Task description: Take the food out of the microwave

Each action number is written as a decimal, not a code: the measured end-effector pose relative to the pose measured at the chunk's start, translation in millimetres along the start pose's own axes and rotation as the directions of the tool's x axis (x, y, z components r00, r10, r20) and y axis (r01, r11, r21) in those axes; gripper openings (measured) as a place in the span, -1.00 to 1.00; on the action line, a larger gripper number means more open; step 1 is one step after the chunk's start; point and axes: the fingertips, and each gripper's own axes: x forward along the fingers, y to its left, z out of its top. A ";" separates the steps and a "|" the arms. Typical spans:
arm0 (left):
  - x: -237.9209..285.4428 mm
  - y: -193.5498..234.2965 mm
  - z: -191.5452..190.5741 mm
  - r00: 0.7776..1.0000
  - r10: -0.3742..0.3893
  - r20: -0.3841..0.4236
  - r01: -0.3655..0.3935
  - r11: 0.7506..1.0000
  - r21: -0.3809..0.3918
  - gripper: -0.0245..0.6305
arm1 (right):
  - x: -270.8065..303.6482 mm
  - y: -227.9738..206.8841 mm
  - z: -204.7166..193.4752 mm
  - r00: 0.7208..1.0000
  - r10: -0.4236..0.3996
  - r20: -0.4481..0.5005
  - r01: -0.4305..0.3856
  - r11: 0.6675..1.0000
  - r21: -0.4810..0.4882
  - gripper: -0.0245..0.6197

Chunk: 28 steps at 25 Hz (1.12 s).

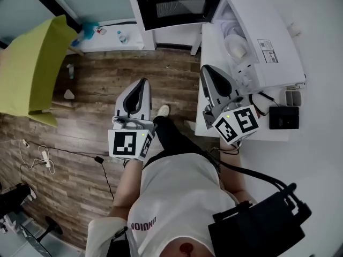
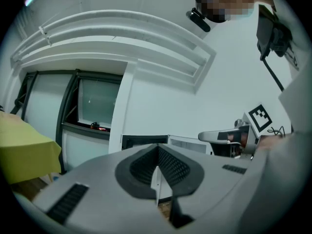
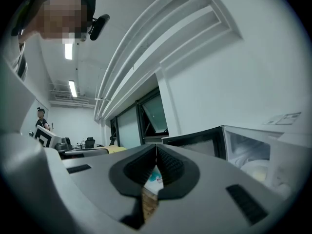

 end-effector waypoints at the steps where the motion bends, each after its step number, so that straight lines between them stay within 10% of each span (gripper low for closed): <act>1: 10.8 4.4 -0.2 1.000 -0.017 -0.005 0.017 1.000 0.003 -0.88 | 9.5 -4.6 -0.6 1.000 -0.010 0.001 0.010 1.000 0.003 -0.86; 13: 157.5 9.0 -8.2 0.939 -0.340 -0.059 0.340 0.940 -0.012 -0.88 | 77.2 -91.7 5.1 0.969 -0.248 0.018 0.247 0.968 0.032 -0.86; 28: 239.1 -99.8 -39.7 0.675 -0.719 -0.165 0.716 0.693 -0.088 -0.88 | 6.7 -151.2 8.6 0.790 -0.612 0.030 0.608 0.789 0.089 -0.86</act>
